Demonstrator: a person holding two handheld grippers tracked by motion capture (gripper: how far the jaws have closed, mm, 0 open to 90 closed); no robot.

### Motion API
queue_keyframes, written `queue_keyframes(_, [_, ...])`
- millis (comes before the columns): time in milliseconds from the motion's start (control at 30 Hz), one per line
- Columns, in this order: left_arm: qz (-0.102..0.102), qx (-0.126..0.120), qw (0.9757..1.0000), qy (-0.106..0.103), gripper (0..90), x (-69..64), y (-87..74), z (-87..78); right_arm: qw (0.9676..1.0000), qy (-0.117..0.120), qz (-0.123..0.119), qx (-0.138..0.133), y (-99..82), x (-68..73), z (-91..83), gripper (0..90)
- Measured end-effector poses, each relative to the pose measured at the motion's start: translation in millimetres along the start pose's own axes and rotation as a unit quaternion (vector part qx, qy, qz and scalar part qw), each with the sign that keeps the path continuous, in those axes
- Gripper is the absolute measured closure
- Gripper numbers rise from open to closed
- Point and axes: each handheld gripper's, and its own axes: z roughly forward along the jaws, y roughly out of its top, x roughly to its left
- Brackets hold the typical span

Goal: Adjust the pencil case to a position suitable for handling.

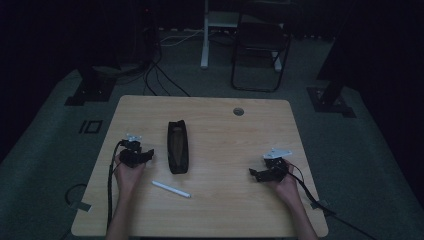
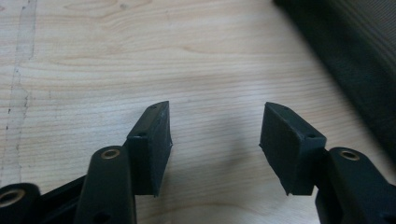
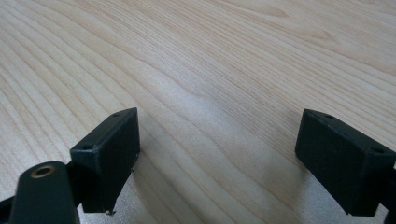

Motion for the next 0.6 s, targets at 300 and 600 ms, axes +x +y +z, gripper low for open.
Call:
queue_keyframes(300, [0.011, -0.047, 0.9988, -0.003, 45.6, -16.1, 2.8, -22.4, 1.0000, -0.002, 0.001, 0.000, -0.2, 0.4, -0.1, 13.9])
queue_keyframes(600, [0.003, -0.059, 0.9979, -0.025, 45.8, -20.5, 4.9, -39.8, 1.0000, -0.002, 0.001, 0.000, -0.2, 0.5, -0.2, 13.9])
